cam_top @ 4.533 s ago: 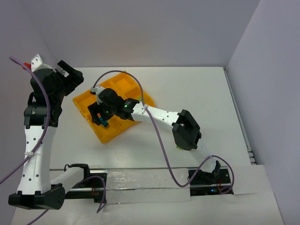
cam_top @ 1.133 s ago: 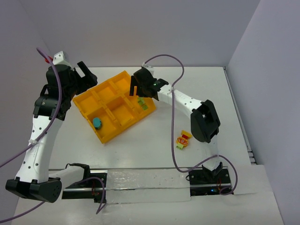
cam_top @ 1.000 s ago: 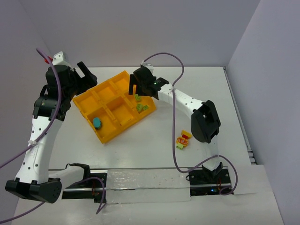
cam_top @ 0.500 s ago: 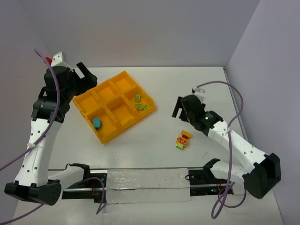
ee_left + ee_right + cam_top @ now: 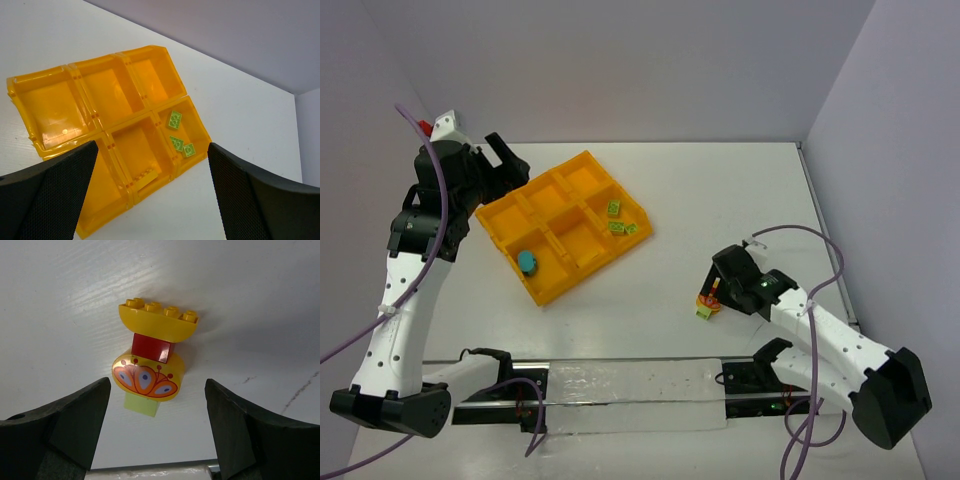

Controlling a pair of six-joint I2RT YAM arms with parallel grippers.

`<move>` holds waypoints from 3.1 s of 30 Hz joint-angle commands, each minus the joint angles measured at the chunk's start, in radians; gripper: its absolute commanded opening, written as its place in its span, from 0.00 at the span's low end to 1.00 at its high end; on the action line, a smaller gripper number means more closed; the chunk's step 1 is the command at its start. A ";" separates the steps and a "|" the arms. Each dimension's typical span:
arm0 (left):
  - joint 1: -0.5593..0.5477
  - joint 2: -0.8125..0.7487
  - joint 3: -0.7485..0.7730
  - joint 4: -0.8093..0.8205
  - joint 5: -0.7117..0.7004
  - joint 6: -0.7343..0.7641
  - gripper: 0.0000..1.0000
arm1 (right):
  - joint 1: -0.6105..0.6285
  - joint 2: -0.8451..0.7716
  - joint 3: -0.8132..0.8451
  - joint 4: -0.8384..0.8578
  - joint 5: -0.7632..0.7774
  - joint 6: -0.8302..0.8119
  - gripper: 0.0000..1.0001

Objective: Sort the legos into containers by color

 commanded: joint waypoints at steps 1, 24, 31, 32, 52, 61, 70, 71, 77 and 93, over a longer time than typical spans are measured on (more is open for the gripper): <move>-0.004 -0.008 0.009 0.036 0.024 0.007 0.99 | 0.004 0.059 0.001 0.118 -0.029 0.021 0.81; -0.004 -0.009 -0.002 0.035 0.032 0.013 0.99 | -0.009 0.297 0.032 0.314 -0.001 0.009 0.79; -0.004 -0.005 -0.005 0.038 0.034 0.015 0.99 | -0.008 0.357 0.103 0.356 -0.039 -0.047 0.78; -0.004 -0.006 -0.006 0.037 0.030 0.016 0.99 | -0.008 0.354 0.106 0.358 -0.038 -0.048 0.76; -0.004 -0.004 -0.017 0.045 0.048 0.009 0.99 | -0.008 0.325 0.107 0.325 -0.019 -0.113 0.69; -0.004 -0.008 -0.010 0.032 0.038 0.016 0.99 | -0.008 0.428 0.150 0.359 -0.041 -0.141 0.61; -0.004 0.001 -0.023 0.038 0.052 0.016 0.99 | -0.008 0.457 0.156 0.371 -0.001 -0.148 0.25; -0.004 0.002 -0.025 0.038 0.056 0.017 0.99 | -0.008 0.451 0.160 0.365 -0.001 -0.151 0.20; -0.023 0.026 -0.096 0.108 0.213 -0.018 0.99 | -0.008 0.339 0.229 0.336 -0.078 -0.188 0.15; -0.342 0.152 -0.325 0.403 0.490 -0.104 0.99 | -0.009 0.504 0.387 0.423 -0.207 -0.162 0.15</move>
